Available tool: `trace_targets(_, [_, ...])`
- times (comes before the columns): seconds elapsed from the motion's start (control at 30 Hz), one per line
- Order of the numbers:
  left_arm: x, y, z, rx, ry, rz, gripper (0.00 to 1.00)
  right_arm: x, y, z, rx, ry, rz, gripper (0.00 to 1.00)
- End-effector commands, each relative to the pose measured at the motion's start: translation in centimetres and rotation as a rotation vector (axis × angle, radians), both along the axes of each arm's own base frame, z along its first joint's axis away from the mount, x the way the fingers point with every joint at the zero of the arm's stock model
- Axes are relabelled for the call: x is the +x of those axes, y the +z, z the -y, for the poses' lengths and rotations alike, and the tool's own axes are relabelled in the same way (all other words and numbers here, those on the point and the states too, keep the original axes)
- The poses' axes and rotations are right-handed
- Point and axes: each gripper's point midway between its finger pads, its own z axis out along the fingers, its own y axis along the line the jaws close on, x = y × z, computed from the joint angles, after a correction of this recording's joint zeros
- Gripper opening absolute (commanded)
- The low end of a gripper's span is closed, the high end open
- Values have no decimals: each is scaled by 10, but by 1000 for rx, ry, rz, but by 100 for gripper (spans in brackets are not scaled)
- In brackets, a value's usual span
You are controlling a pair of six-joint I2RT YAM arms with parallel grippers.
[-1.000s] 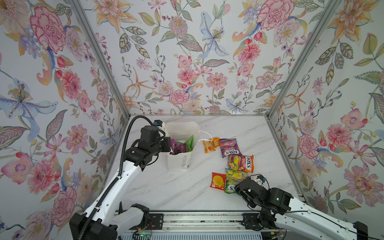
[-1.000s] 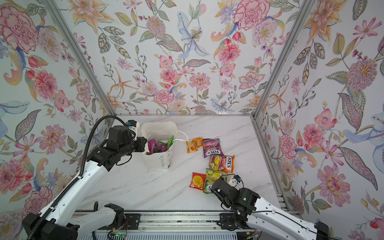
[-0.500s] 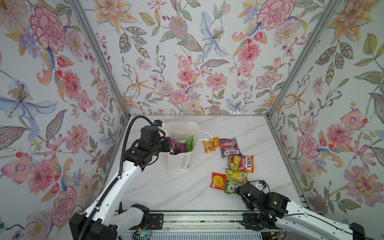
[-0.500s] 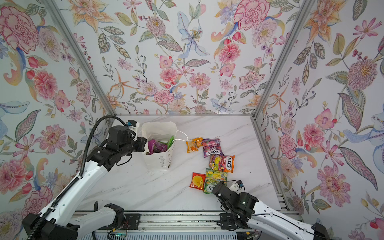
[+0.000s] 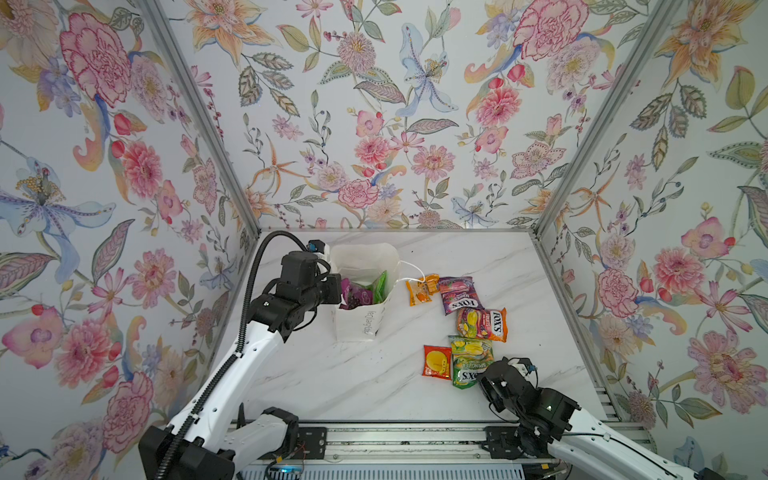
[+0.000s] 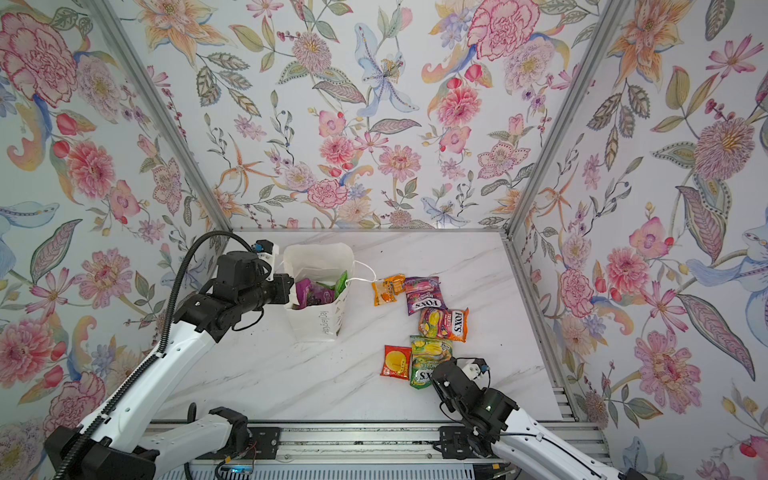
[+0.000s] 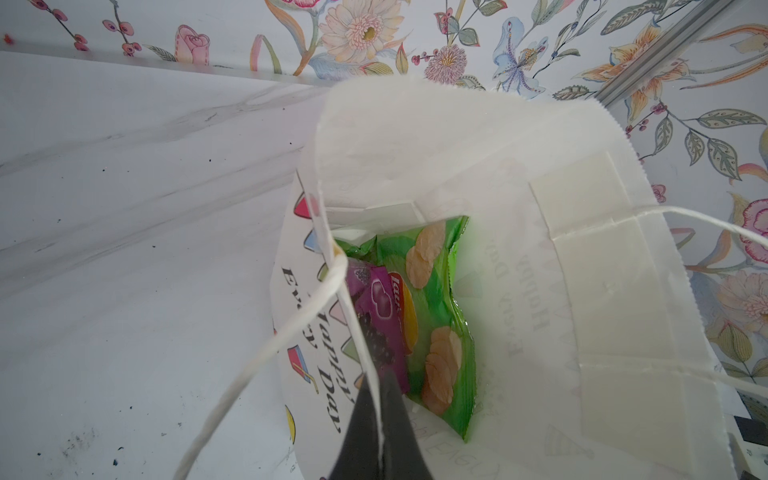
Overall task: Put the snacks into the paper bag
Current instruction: 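Close the right gripper on the green Fox's Spring Tea bag, then lift the green Fox's bag with the right gripper off the table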
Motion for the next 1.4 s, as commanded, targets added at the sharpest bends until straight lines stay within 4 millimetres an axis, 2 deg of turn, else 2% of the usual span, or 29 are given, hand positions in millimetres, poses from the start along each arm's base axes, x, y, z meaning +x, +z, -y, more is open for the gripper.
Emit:
trace_targets(0.0, [11,35,-1,-23,0,123,0,-8,-13,10,-77,40,-35,3])
trace_targets(0.2, [12,32,0,-19,1,115,0,-2,0,9,-98,63,-2,0])
trace_targets(0.47, [13,36,-5,2,20,110,0,7,30,13,-179,110,49,0])
trace_targets(0.57, [14,38,-6,5,26,113,0,12,48,15,-228,143,82,0])
trace_targets(0.87, [17,38,-9,27,45,94,0,28,126,22,-450,295,150,0])
trace_targets(1.03, [20,42,-9,37,52,97,0,39,164,15,-494,367,213,0])
trace_targets(1.37, [23,45,-2,55,40,91,0,51,215,-4,-526,481,301,0])
